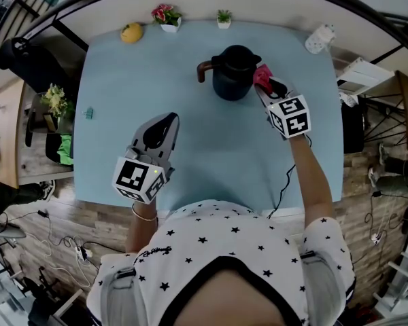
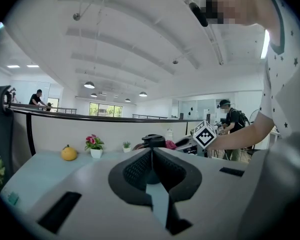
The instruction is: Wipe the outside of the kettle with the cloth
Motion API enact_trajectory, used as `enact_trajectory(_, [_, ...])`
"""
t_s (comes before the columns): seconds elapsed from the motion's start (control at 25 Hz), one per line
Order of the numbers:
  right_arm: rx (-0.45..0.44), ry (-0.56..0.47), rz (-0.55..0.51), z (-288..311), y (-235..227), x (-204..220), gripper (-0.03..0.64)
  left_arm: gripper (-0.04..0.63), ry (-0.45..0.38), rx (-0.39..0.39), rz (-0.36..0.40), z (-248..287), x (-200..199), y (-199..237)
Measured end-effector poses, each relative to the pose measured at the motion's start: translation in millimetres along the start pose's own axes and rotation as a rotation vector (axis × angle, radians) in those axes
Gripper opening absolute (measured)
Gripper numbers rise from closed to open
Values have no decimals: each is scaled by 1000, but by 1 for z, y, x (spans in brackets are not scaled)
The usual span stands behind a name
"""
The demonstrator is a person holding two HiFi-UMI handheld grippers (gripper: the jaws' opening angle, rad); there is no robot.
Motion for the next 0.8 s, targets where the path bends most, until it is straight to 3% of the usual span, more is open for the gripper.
enact_trajectory(0.36, [-16, 44, 16, 13, 1, 18, 127, 32, 12, 0, -6, 8, 2, 2])
enact_trajectory(0.8, [-56, 167, 3, 46, 10, 52, 127, 32, 44, -12, -16, 15, 7, 11])
Point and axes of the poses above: the fingertips, and each gripper's own axes: z forward along the fingers, y to its left, x out of its underside, the point moved 8 cm from there along -z, backward along the fingers, and after that the axes turned 7 degrees about y, right-handed, at the moved point
